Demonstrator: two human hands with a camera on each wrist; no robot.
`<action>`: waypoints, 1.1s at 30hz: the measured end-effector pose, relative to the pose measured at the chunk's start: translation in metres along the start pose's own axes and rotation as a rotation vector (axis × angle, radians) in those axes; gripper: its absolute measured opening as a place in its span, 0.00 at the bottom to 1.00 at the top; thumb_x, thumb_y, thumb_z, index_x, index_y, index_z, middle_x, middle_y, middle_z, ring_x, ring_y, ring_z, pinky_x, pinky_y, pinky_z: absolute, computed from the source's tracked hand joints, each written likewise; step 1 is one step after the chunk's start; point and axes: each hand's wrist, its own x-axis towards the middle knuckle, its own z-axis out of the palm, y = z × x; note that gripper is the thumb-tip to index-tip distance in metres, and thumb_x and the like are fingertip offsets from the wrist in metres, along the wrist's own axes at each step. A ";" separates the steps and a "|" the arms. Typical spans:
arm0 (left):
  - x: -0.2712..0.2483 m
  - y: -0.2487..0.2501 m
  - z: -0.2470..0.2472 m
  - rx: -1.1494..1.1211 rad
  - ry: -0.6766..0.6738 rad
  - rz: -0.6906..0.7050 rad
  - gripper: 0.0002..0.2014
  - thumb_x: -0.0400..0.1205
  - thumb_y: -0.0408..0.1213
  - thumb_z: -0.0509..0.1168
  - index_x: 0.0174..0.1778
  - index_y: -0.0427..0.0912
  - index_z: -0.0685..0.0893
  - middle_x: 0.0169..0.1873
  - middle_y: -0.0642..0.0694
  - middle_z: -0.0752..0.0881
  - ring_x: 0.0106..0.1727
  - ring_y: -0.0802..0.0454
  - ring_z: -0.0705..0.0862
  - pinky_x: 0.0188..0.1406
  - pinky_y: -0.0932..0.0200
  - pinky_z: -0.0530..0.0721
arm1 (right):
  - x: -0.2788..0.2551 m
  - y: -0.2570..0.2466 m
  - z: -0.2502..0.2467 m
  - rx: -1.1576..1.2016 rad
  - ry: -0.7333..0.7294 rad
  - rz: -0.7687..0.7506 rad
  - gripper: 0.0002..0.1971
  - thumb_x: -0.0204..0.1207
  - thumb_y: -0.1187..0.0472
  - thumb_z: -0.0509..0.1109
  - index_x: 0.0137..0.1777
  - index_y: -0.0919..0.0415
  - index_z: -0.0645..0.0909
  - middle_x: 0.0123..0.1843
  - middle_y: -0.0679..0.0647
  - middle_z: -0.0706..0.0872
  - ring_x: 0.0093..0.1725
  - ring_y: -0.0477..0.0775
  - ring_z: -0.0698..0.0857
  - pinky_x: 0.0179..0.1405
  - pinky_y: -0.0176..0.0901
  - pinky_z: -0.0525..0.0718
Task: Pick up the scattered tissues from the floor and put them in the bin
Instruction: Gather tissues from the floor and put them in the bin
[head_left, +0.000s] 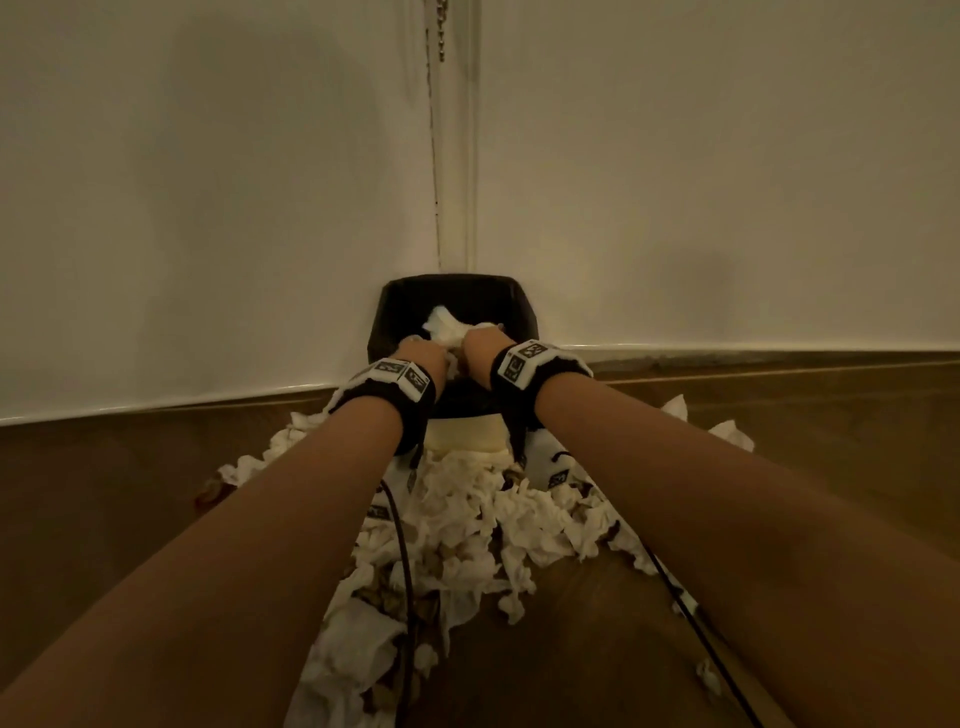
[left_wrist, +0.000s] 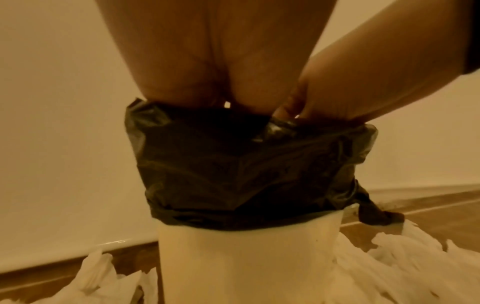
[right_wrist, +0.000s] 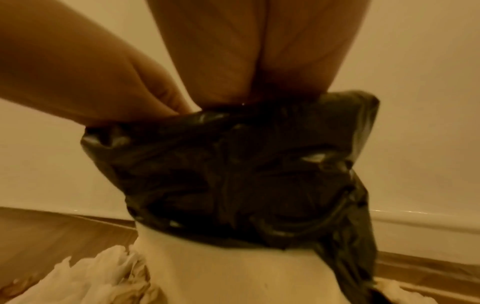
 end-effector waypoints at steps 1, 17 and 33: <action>0.002 -0.001 0.003 0.041 -0.034 0.000 0.23 0.87 0.39 0.52 0.78 0.38 0.62 0.78 0.40 0.63 0.77 0.42 0.65 0.75 0.47 0.63 | -0.003 0.000 0.002 -0.059 -0.037 0.039 0.24 0.87 0.55 0.52 0.78 0.66 0.63 0.80 0.63 0.65 0.79 0.61 0.64 0.78 0.48 0.62; -0.058 0.016 0.028 -0.369 0.639 0.386 0.14 0.85 0.46 0.52 0.34 0.48 0.71 0.22 0.54 0.72 0.27 0.48 0.75 0.24 0.60 0.64 | -0.039 0.080 -0.043 0.306 0.605 -0.157 0.14 0.81 0.63 0.57 0.56 0.56 0.84 0.57 0.58 0.84 0.54 0.57 0.82 0.49 0.41 0.77; -0.086 0.049 0.174 -0.014 0.022 0.386 0.19 0.81 0.30 0.60 0.67 0.50 0.73 0.71 0.42 0.66 0.66 0.41 0.72 0.59 0.49 0.79 | -0.091 0.199 0.078 0.323 0.358 0.232 0.09 0.81 0.56 0.61 0.53 0.57 0.82 0.51 0.58 0.88 0.52 0.59 0.85 0.49 0.45 0.81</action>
